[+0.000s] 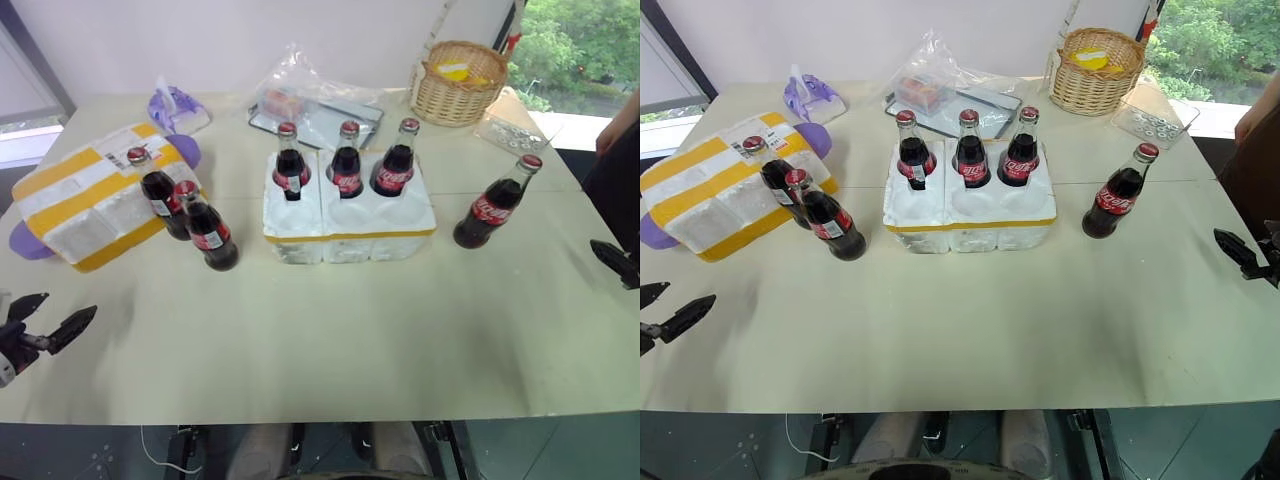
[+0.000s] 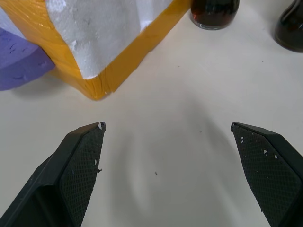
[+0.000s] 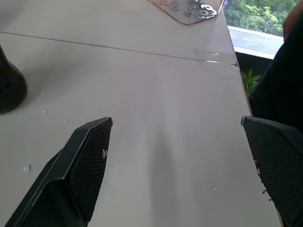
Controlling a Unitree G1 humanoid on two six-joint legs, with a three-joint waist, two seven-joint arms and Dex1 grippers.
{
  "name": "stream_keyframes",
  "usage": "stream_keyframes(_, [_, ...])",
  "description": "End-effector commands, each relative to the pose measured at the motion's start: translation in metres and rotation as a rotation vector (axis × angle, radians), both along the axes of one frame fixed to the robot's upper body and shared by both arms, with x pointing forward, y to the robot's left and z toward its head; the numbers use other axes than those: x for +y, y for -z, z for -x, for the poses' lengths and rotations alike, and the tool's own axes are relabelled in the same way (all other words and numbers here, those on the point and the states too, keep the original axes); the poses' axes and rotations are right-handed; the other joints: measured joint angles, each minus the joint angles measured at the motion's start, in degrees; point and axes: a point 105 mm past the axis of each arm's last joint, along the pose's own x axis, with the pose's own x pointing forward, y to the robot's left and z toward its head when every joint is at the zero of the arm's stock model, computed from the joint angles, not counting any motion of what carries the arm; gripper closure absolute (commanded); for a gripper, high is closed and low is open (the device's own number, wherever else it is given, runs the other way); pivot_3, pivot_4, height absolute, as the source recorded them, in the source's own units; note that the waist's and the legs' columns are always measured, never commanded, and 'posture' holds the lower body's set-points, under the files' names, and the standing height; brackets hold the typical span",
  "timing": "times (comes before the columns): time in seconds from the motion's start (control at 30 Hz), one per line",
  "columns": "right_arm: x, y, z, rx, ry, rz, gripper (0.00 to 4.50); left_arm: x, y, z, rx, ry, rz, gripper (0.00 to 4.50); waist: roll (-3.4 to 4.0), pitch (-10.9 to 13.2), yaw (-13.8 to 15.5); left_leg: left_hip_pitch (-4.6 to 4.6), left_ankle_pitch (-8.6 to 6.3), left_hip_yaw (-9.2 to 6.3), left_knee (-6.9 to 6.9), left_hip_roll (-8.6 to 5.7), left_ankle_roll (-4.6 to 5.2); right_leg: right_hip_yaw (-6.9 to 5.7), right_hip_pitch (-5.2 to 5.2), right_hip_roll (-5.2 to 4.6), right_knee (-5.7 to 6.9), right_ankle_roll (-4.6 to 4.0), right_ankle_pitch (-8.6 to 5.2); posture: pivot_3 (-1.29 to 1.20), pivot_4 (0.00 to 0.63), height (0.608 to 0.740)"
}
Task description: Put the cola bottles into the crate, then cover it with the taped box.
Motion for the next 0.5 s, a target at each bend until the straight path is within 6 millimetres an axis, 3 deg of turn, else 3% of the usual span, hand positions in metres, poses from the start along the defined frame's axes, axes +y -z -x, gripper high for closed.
stream_keyframes(0.03, [0.001, -0.01, 0.0, -0.035, -0.003, 0.02, 0.0, -0.001, -0.011, -0.002, -0.037, 0.01, -0.022, 0.05, 0.0, 0.0, 0.0, 0.0, 0.0, 0.0, 0.0, 0.0, 0.0, 0.0, 0.01, 0.0, 0.0, 0.0, 0.0, 0.0, 0.15, 0.74])
stream_keyframes(0.33, [0.002, -0.01, 0.001, -0.045, 0.009, 0.013, 0.0, 0.006, -0.021, -0.008, -0.106, -0.042, 0.026, 0.05, 0.01, -0.01, 0.01, 0.0, 0.01, 0.0, 0.01, 0.0, 0.01, 0.0, 0.01, 0.02, 0.0, 0.0, 0.01, 0.0, 0.15, 0.74])
stream_keyframes(0.5, [0.008, -0.012, -0.001, -0.027, -0.019, 0.016, 0.0, -0.003, -0.026, -0.015, -0.124, -0.016, 0.037, 0.05, 0.02, -0.01, -0.01, 0.01, 0.03, 0.0, 0.01, 0.0, 0.03, 0.0, 0.02, 0.04, 0.0, 0.0, 0.02, 0.0, 0.15, 0.74])
